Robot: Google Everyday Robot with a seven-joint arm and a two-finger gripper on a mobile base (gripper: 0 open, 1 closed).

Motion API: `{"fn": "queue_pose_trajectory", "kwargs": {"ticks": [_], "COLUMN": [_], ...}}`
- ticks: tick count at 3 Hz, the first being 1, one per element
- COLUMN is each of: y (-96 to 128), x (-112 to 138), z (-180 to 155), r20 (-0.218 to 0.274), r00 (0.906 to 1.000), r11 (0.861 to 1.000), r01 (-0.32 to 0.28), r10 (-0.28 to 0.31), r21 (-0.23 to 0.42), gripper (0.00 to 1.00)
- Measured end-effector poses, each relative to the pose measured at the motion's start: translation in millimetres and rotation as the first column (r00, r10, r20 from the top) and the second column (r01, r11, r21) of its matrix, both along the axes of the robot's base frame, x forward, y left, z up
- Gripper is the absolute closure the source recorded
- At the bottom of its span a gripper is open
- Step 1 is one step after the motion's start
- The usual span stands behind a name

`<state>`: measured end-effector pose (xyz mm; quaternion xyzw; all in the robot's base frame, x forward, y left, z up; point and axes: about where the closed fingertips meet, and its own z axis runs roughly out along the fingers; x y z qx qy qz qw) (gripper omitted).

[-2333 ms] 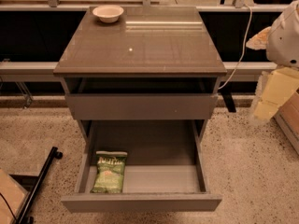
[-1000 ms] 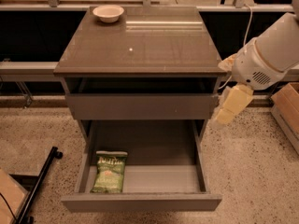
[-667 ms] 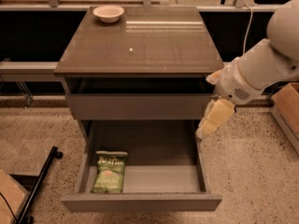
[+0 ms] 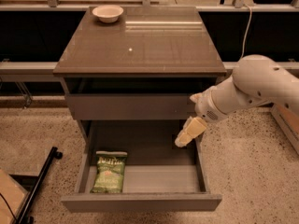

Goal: Pick green jalapeno chip bag from middle drawer and place on counter

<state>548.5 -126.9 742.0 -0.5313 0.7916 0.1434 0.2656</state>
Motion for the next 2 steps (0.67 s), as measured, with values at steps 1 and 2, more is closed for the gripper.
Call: {"fn": "queue_pose_trajectory", "kwargs": {"ticks": [1, 2], "y": [0.2, 4.1], "x": [2.7, -3.1], "z": [-2.7, -11.1], "r20": [0.003, -0.035], "r00": [1.0000, 0.9991], "r11": [1.000, 0.999], "r01": [0.005, 0.024], "r10": [-0.005, -0.022], "r21": [0.004, 0.049], "gripper": [0.00, 0.00]}}
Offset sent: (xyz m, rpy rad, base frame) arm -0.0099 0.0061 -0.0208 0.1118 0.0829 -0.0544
